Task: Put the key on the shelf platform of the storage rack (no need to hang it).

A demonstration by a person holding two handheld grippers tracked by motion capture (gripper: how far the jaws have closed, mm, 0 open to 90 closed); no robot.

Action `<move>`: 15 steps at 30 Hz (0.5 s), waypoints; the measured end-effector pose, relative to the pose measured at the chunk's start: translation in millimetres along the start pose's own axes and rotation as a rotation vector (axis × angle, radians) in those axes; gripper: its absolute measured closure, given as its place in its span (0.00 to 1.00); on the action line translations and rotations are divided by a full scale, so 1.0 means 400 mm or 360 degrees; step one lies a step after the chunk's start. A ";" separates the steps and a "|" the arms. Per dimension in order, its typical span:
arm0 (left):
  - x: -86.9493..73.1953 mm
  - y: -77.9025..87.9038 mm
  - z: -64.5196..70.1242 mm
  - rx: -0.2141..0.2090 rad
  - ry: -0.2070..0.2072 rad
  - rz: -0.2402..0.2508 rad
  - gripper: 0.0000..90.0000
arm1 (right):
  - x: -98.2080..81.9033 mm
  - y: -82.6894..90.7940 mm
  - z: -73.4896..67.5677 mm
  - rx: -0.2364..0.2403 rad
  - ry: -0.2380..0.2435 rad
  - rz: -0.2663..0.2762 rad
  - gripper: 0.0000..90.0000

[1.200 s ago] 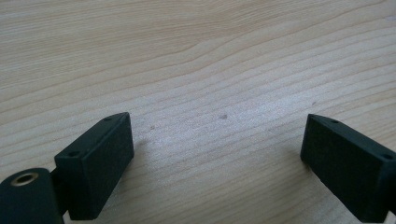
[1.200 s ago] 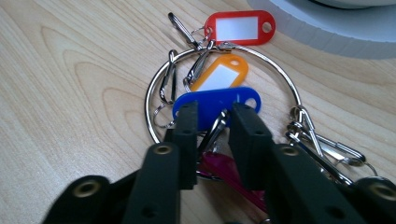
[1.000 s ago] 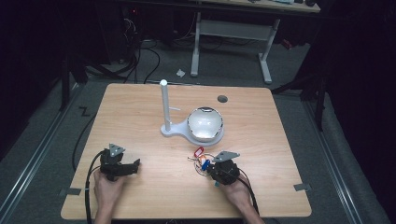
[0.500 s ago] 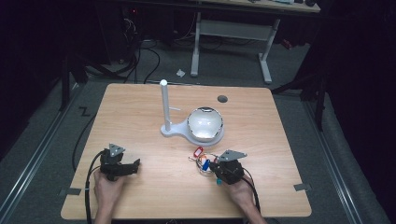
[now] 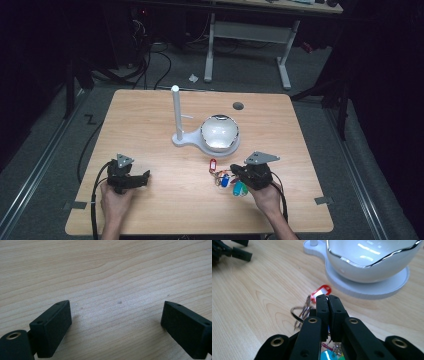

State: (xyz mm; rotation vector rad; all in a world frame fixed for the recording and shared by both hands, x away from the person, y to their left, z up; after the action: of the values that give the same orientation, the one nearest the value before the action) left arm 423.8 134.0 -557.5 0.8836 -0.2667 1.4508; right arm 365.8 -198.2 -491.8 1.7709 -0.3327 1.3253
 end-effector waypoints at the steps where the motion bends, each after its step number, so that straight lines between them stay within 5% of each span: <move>1: 0.000 0.000 0.000 0.0000 0.0000 0.0000 0.11 | 0.006 0.005 0.004 0.0002 0.0000 0.0006 0.98; 15: 0.000 0.000 0.000 0.0001 0.0001 0.0000 0.11 | 0.086 0.073 0.059 0.0034 -0.0077 0.0080 0.98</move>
State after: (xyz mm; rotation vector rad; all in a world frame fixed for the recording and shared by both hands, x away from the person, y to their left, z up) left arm 423.8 134.0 -557.5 0.8835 -0.2659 1.4513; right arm 375.4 -223.8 -448.7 1.8254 -0.3934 1.3270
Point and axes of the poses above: each handheld gripper's, and its own axes: y roughly backward along the jaws, x roughly out of its top, z roughly to its right, the point moved 4 cm from there along -y, roughly forward along the jaws, and after that the axes turned 10 degrees about z, right-handed, at the moved point
